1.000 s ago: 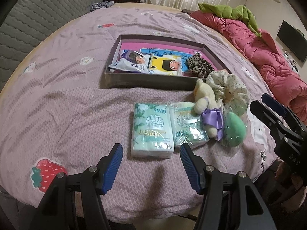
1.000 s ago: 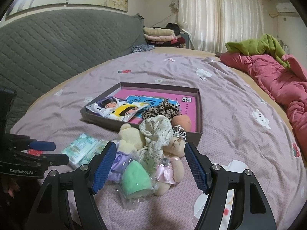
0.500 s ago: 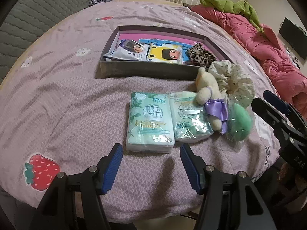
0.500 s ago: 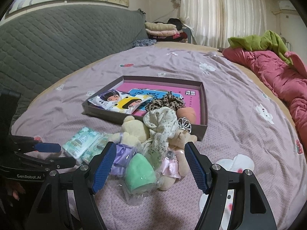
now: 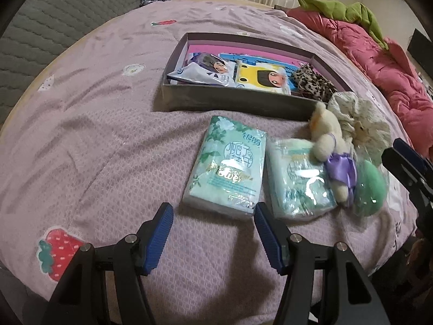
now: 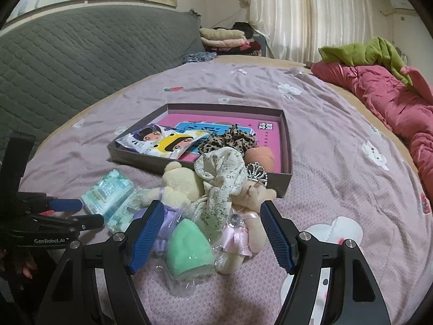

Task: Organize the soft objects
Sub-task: 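Grasp green tissue pack with left tool while right tool grasps cream floral scrunchie, then lift the tissue pack with left tool while right tool lifts the scrunchie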

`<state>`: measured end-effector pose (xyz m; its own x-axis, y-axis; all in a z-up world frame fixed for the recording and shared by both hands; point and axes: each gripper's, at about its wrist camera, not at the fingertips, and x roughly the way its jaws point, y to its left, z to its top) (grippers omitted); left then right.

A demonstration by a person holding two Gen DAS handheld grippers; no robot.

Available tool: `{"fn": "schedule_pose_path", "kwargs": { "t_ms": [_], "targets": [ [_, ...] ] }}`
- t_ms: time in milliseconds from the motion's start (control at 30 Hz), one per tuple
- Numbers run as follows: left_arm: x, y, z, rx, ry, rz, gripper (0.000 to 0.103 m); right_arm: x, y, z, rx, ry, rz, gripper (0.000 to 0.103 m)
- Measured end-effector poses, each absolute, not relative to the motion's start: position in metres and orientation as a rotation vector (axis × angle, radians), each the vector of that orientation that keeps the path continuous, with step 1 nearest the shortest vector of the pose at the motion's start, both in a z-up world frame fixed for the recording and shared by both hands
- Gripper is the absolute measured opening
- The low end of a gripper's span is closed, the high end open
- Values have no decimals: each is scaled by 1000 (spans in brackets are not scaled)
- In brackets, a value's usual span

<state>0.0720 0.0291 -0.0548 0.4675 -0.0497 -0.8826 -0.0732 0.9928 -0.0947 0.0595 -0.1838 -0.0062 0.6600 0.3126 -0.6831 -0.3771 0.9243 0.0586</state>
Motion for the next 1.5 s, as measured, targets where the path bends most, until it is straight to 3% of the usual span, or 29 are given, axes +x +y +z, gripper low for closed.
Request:
{"fn": "schedule_pose_path", "kwargs": {
  "t_ms": [200,367,600,800,1233,1500],
  "targets": [
    [82,23,-54,-107,1058,-17,62,65,-183,-8,-77,749,400,74],
    [90,26,-57,-138,1054,-20,62,71,-183,-11,-88,738,385,48],
    [100,26,-60,-162,1053,-15,62,80,-180,-17,-101,732,385,44],
    [108,25,-64,-167,1053,-8,62,88,-178,-23,-83,758,432,22],
    [125,19,-71,-147,1024,16,62,98,-188,-26,-46,756,455,13],
    [129,21,-68,-160,1002,5,50,99,-186,-23,-59,739,469,12]
  ]
}}
